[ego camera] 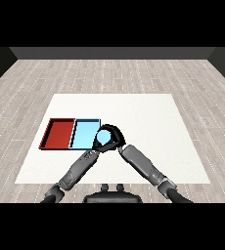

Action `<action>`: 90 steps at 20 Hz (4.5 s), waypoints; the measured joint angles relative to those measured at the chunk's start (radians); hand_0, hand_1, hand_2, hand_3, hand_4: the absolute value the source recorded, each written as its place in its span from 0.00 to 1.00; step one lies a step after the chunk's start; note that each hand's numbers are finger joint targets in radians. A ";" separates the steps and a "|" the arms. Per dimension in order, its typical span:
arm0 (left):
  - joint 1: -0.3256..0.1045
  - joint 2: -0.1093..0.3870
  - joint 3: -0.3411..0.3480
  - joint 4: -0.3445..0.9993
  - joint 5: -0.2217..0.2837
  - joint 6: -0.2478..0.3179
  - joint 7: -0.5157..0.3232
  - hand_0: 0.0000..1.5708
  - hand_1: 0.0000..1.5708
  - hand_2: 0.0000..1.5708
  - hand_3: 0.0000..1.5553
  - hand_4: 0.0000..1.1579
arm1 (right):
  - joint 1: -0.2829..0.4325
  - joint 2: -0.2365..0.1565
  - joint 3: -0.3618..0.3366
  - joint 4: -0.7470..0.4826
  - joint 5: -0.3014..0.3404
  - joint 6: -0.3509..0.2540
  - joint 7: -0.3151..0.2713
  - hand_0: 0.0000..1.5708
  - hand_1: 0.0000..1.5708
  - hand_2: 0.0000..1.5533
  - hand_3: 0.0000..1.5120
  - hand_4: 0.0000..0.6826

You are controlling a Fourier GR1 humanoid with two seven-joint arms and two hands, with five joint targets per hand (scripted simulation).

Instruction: Pick the blue can and put it in the blue box

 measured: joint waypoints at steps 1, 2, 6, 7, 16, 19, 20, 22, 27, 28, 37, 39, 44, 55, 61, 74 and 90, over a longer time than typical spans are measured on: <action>0.002 0.000 -0.001 0.004 0.030 -0.009 -0.022 0.75 0.75 0.75 0.66 0.54 | -0.006 0.000 0.000 0.007 -0.003 -0.001 0.005 0.91 0.91 0.94 0.92 0.85; 0.007 -0.003 0.011 0.001 0.046 -0.033 -0.029 0.90 0.90 0.89 0.82 0.52 | -0.011 0.002 0.006 0.006 -0.003 -0.012 0.012 0.91 0.91 0.94 0.92 0.84; 0.011 -0.017 0.015 0.010 0.073 -0.041 -0.028 1.00 1.00 0.98 0.95 0.57 | 0.018 0.009 -0.031 -0.017 -0.018 0.021 0.021 0.79 0.79 0.83 0.81 0.40; 0.016 -0.022 0.021 0.017 0.075 -0.048 -0.032 1.00 1.00 0.98 0.95 0.66 | 0.013 0.013 -0.048 -0.006 -0.035 0.041 0.017 0.69 0.69 0.72 0.53 0.00; 0.014 -0.032 0.042 0.033 0.080 -0.081 -0.009 1.00 1.00 0.98 0.95 0.98 | 0.037 0.024 -0.061 -0.024 -0.044 0.056 0.033 0.00 0.00 0.00 0.00 0.00; -0.008 -0.037 0.053 0.077 0.091 -0.093 -0.030 1.00 1.00 0.99 0.96 0.98 | 0.055 0.022 -0.081 -0.021 -0.037 0.086 0.018 0.00 0.00 0.00 0.00 0.00; -0.006 -0.038 0.054 0.078 0.082 -0.093 -0.032 1.00 1.00 1.00 0.96 0.99 | 0.071 0.023 -0.076 -0.041 -0.030 0.079 0.024 0.00 0.00 0.00 0.00 0.00; -0.009 -0.040 0.034 0.064 0.084 -0.064 -0.018 1.00 1.00 1.00 0.97 0.98 | 0.100 0.021 -0.083 -0.086 -0.011 0.074 0.047 0.00 0.00 0.00 0.00 0.00; 0.003 -0.034 0.059 0.057 0.049 -0.072 -0.011 1.00 1.00 1.00 0.97 0.98 | 0.125 0.020 -0.125 -0.125 -0.006 0.109 0.082 0.00 0.00 0.00 0.00 0.00; -0.008 -0.036 0.064 0.070 0.046 -0.071 -0.014 1.00 1.00 1.00 0.97 0.98 | 0.132 0.013 -0.144 -0.130 -0.008 0.128 0.080 0.00 0.00 0.00 0.00 0.00; 0.007 -0.030 0.128 0.095 -0.014 -0.100 -0.029 1.00 1.00 1.00 0.96 0.97 | 0.270 -0.047 -0.240 -0.316 -0.004 0.194 0.107 0.00 0.00 0.00 0.00 0.00; 0.020 -0.015 0.139 0.090 -0.026 -0.111 -0.031 1.00 1.00 1.00 0.96 0.98 | 0.319 -0.064 -0.258 -0.388 -0.009 0.190 0.118 0.00 0.00 0.00 0.00 0.00; 0.019 0.011 0.164 0.074 -0.059 -0.102 0.010 1.00 1.00 1.00 0.96 0.98 | 0.428 -0.113 -0.339 -0.529 -0.050 0.209 0.113 0.00 0.00 0.00 0.00 0.00; -0.064 0.158 0.326 0.250 -0.058 -0.125 0.129 1.00 1.00 1.00 0.97 0.94 | 0.556 -0.179 -0.490 -0.575 -0.096 0.256 0.079 0.00 0.00 0.00 0.00 0.00; -0.167 0.224 0.402 0.500 -0.066 -0.178 0.147 1.00 1.00 1.00 0.96 0.91 | 0.541 -0.175 -0.514 -0.558 -0.087 0.250 0.089 0.00 0.00 0.00 0.00 0.00; -0.337 0.195 0.384 0.877 -0.187 -0.135 0.265 0.97 0.97 0.92 0.47 0.75 | 0.477 -0.136 -0.556 -0.401 -0.089 0.258 0.065 0.00 0.00 0.00 0.00 0.00; -0.358 0.139 0.389 0.950 -0.223 -0.098 0.310 0.00 0.00 0.00 0.00 0.00 | 0.502 -0.114 -0.573 -0.368 -0.108 0.323 0.004 0.00 0.00 0.00 0.00 0.00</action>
